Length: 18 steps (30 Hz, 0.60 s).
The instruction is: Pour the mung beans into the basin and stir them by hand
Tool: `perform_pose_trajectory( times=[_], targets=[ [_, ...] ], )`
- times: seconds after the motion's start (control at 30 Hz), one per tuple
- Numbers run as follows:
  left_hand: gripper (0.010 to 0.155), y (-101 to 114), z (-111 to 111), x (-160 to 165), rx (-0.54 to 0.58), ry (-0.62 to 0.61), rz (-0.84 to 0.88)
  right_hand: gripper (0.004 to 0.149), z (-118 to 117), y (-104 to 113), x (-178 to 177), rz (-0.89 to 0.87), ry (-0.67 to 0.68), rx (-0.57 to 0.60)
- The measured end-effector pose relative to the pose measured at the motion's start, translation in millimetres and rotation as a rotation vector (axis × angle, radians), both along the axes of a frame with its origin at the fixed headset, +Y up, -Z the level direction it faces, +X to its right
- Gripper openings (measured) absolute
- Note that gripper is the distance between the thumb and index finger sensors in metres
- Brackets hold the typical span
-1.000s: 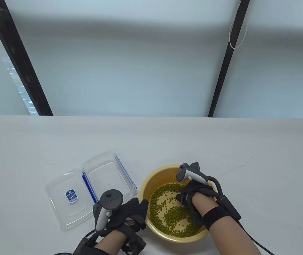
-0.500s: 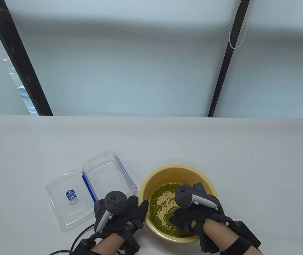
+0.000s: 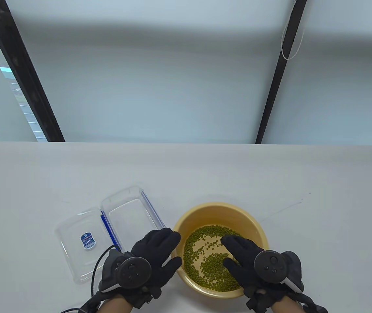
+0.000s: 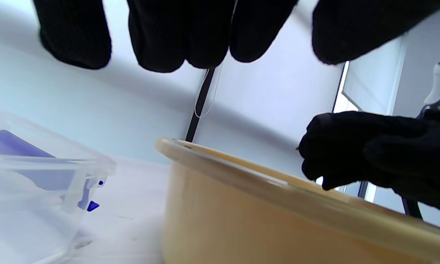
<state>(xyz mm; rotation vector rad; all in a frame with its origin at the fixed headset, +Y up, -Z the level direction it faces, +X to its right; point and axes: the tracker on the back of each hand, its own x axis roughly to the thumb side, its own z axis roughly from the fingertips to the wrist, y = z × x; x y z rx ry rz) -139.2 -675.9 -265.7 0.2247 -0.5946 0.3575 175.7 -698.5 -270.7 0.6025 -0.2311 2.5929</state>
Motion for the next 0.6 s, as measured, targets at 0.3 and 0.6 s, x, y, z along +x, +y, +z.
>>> perform_pose_trajectory(
  times=[0.3, 0.6],
  targets=[
    [0.071, 4.5, 0.7, 1.6, 0.028, 0.066, 0.012, 0.070, 7.6, 4.2, -9.1, 0.039, 0.008, 0.109],
    [0.071, 2.0, 1.1, 3.3, 0.006, 0.067, 0.019, 0.068, 7.5, 1.7, -5.1, 0.019, 0.008, 0.093]
  ],
)
